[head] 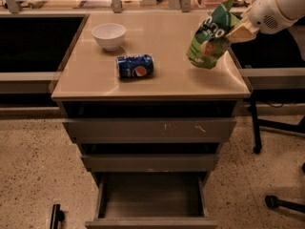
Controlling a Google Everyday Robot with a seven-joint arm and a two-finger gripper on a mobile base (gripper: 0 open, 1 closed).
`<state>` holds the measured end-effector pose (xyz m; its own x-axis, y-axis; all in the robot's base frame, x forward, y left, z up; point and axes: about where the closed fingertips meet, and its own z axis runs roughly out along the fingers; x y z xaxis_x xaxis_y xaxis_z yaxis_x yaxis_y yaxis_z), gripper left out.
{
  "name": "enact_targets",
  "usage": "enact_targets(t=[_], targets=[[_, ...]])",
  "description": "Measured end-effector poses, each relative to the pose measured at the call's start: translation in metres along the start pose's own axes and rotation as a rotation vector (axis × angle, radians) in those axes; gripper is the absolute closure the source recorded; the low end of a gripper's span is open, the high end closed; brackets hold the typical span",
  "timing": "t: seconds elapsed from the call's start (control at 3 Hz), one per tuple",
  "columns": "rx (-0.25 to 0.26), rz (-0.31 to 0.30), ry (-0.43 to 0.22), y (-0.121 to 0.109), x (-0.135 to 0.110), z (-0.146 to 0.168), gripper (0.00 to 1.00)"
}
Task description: Pick green rice chip bag from bottom drawer and place on counter
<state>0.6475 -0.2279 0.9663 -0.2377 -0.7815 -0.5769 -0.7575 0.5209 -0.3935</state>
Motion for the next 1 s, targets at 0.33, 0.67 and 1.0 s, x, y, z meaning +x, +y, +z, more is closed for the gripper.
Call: enact_targets(t=[0.33,0.67,1.0], targets=[[-0.060,0.014,-0.032,-0.0050,0.0063,0.0334,1.00],[-0.064,0.018,-0.033,-0.0060,0.0079,0.0374,0.81],[-0.064,0.018,-0.033,-0.0060,0.0079,0.0374,0.58]])
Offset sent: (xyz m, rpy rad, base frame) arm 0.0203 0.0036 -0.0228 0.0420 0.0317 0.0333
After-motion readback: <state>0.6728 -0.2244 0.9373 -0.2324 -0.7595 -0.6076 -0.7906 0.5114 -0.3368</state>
